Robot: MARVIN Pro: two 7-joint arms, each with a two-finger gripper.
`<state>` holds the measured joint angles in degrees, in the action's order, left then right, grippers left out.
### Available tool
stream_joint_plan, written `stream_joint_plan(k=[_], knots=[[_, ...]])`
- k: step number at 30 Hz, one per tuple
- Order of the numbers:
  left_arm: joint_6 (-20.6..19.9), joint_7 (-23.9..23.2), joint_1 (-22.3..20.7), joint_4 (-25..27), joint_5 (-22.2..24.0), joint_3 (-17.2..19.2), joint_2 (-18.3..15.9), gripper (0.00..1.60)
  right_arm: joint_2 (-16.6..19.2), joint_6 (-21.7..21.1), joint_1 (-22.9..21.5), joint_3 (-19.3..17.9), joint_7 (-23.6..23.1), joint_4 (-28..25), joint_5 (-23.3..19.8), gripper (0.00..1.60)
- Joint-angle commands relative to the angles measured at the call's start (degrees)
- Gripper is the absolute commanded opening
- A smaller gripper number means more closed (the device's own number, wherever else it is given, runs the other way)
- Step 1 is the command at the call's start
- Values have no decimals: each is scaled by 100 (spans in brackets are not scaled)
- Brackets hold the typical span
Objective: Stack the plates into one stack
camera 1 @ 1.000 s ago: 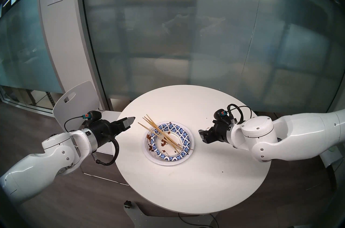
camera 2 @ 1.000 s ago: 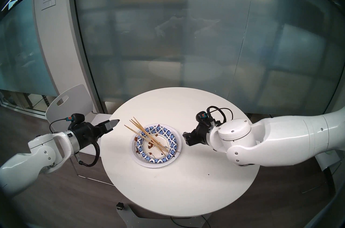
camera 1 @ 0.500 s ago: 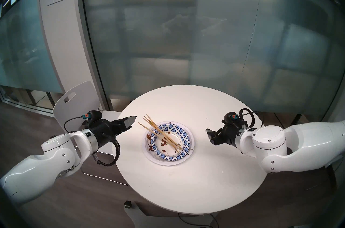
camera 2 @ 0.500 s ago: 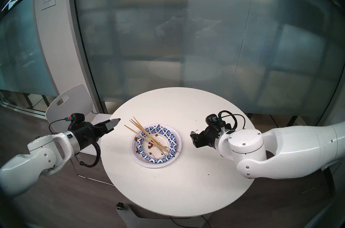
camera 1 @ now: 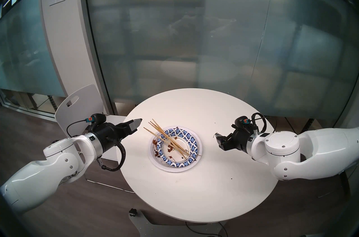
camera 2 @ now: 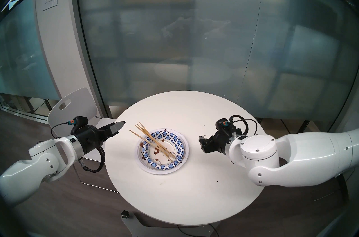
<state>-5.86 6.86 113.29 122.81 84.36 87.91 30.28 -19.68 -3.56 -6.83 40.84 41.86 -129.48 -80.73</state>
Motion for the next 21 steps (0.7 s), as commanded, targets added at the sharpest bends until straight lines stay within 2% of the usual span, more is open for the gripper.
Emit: stream_joint_plan(k=[1,21], knots=[[8,10,-52,80,-1,57,-19,160,15,46,-42,-53,26,-5,15,160],[14,13,-55,80,5,52,-27,160,16,46,-35,-59,31,-6,18,160]])
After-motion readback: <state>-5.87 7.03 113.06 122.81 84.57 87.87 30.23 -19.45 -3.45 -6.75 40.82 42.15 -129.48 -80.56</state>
